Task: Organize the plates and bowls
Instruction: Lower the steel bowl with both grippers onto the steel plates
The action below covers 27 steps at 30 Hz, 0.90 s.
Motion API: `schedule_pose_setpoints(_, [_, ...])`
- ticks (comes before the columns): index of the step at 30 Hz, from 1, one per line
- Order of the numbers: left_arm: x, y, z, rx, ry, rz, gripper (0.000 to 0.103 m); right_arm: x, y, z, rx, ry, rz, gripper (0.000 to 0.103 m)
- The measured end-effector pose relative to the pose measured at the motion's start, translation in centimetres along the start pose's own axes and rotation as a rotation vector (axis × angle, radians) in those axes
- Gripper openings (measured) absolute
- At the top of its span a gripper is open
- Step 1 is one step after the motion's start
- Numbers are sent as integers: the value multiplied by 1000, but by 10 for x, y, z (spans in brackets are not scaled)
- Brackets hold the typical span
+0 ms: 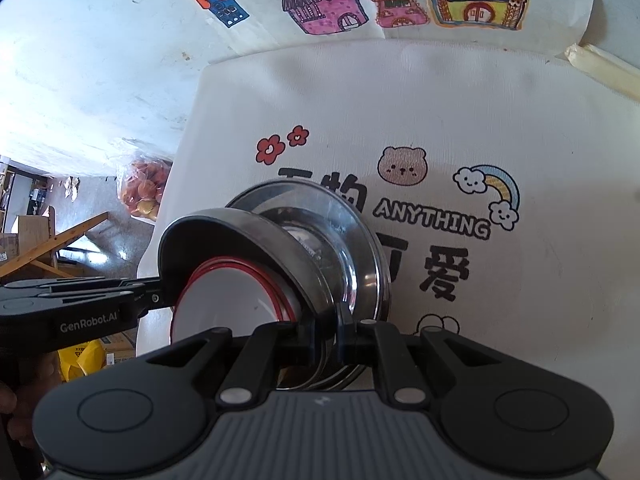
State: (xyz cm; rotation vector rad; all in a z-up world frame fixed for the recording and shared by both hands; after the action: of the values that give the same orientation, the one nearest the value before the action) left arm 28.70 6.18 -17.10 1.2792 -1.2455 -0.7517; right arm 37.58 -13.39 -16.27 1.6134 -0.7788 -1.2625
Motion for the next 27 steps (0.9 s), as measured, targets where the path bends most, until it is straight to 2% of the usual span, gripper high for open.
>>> schedule_pose_setpoints(19, [-9, -15, -11, -36, 42, 2, 6, -2, -11, -27, 9, -10, 35, 13])
schedule_pose_setpoints(27, [-12, -18, -15, -49, 53, 1, 6, -1, -13, -37, 17, -43, 24, 14])
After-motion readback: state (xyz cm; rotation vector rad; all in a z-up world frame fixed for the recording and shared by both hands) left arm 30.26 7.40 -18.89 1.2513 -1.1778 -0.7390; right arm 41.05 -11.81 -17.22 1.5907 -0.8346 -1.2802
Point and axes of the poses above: each gripper's, at about its wrist camera, not at the fingertips, and y roughly against the way its jaws point, x to its right, z to its underside, the point moved 4 cm from there along -y, roughly the way its jaws point, and after that the axes turned 3 degrees about -x, right-handed, at the moved point
